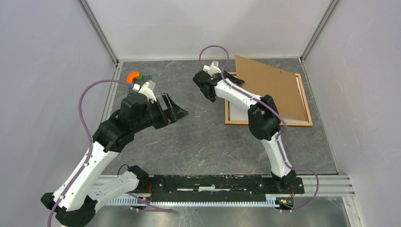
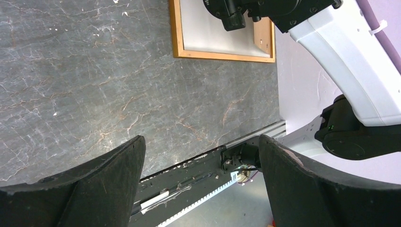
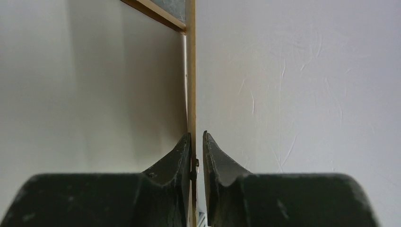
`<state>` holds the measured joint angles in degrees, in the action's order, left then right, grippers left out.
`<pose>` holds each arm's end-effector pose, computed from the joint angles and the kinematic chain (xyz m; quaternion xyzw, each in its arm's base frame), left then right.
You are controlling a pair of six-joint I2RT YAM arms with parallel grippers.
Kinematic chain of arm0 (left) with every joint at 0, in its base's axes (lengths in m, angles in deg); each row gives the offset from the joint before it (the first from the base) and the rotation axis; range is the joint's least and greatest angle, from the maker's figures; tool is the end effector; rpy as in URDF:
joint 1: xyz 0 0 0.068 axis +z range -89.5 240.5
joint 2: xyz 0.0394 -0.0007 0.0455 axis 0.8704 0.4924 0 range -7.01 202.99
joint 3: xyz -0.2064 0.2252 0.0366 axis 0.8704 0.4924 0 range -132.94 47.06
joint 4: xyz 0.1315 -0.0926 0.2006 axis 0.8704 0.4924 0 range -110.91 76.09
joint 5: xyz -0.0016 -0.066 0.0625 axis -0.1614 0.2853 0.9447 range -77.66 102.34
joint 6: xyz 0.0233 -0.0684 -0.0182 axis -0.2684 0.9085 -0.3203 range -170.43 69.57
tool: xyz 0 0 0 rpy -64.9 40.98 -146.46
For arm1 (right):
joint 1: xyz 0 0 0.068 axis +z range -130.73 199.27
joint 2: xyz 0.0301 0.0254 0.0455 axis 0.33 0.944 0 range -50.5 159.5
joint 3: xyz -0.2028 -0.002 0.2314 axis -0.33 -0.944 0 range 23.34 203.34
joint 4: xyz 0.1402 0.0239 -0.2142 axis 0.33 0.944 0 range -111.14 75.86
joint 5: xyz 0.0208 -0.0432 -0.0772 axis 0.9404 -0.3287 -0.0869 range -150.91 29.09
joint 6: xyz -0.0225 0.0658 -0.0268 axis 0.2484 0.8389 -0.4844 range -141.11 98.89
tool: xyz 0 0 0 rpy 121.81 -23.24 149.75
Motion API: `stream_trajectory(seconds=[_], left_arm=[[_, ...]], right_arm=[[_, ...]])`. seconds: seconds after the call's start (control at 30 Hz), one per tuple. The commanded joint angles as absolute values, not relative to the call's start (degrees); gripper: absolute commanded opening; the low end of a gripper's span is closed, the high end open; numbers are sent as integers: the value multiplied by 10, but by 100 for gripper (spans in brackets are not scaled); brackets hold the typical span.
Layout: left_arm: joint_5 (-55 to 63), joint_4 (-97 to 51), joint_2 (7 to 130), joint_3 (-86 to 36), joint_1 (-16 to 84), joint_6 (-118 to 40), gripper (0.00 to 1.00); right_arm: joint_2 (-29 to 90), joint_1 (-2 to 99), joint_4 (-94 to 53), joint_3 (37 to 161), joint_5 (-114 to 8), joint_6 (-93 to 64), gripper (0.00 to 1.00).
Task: Put the photo into the frame
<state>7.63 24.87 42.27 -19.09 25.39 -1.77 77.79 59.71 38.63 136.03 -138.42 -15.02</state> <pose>0.1250 -0.0940 0.4020 -0.0808 0.8570 -0.3653 0.3544 0.4016 0.2620 0.2573 -0.1523 0.7625 -0.5312 0.3364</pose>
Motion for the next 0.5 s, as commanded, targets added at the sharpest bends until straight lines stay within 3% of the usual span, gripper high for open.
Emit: stream_trajectory(seconds=[0.0, 0.1, 0.2, 0.47], left_arm=[[85, 250, 416, -194, 254, -50, 95], [84, 250, 417, -194, 254, -50, 95], [84, 250, 416, -193, 254, -50, 95], [75, 244, 416, -186, 254, -50, 95]], right_arm=[[784, 592, 376, 1394, -1391, -156, 20], [789, 592, 378, 1400, -1385, -157, 19], [797, 594, 394, 1412, -1382, -151, 1], [815, 604, 471, 1445, -1385, -102, 0]])
